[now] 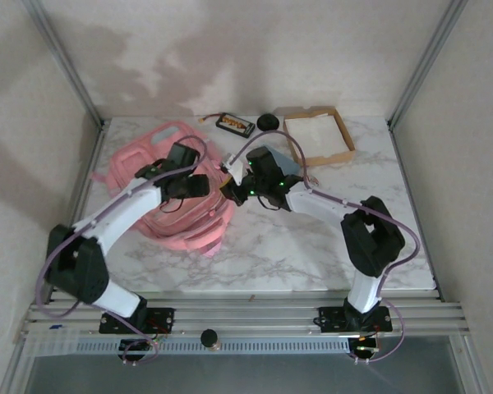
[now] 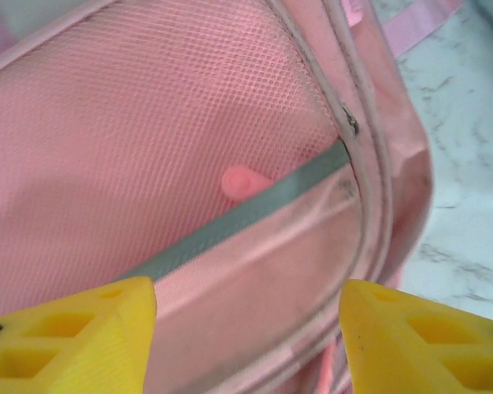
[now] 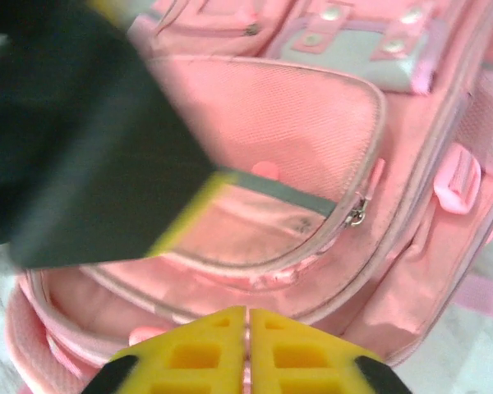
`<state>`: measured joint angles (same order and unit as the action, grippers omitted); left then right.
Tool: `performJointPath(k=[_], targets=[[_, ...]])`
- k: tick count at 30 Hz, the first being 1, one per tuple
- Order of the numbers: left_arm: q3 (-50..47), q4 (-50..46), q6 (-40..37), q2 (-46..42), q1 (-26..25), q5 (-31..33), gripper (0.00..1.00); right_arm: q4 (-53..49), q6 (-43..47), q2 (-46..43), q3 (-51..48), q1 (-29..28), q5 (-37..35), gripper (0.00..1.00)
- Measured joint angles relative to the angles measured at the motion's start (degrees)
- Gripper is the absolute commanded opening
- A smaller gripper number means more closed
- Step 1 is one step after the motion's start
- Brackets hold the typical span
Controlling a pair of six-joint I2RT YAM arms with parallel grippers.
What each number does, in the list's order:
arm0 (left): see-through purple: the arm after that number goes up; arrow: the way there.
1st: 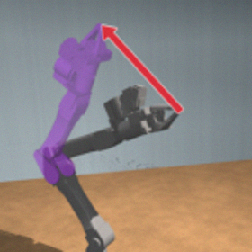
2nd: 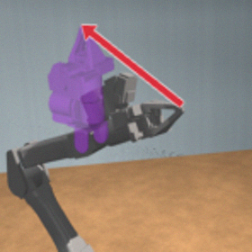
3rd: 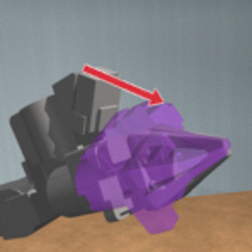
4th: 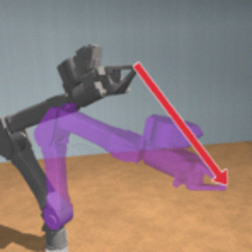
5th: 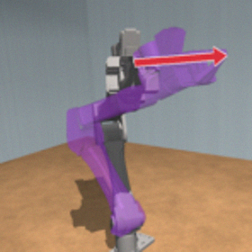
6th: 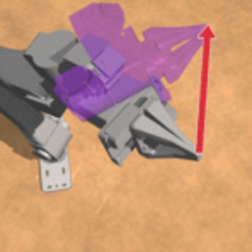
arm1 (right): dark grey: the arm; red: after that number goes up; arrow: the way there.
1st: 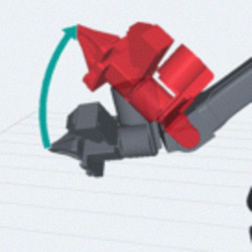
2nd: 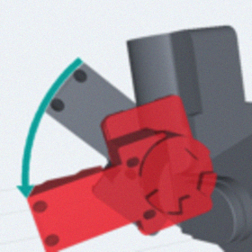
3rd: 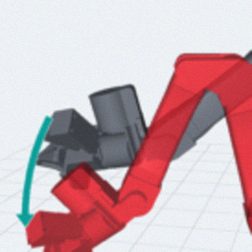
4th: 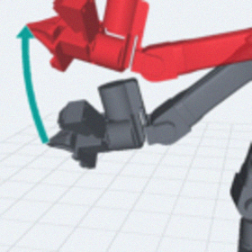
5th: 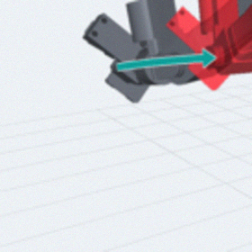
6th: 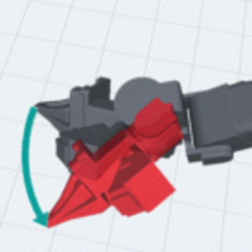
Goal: Pack books, pencil case, and school supplies into a backpack
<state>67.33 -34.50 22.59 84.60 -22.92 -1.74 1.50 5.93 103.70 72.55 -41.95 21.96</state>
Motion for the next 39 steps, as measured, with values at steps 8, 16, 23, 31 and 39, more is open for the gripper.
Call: performJointPath(k=[8,16,23,31,39], targets=[[-9.7,2.9,6.1,-13.4,-0.3,-3.1,0.6,-1.0,-23.5,8.2,8.1,0.1,0.2,0.75],[-16.0,3.0,7.3,-16.4,-0.4,-5.3,0.59,-4.7,-38.5,14.1,12.8,0.1,-0.3,0.77],[-19.8,3.0,9.2,-18.1,-0.4,-4.9,0.58,-8.5,-42.6,15.3,13.6,0.1,-3.6,0.81],[-21.9,4.1,12.1,-19.0,-0.3,0.0,0.59,-9.8,-43.3,16.3,14.9,-0.3,-3.5,0.82],[-25.6,9.2,13.7,-18.0,-0.2,-1.7,0.57,-11.2,-44.2,19.8,20.2,-1.1,1.3,0.76]])
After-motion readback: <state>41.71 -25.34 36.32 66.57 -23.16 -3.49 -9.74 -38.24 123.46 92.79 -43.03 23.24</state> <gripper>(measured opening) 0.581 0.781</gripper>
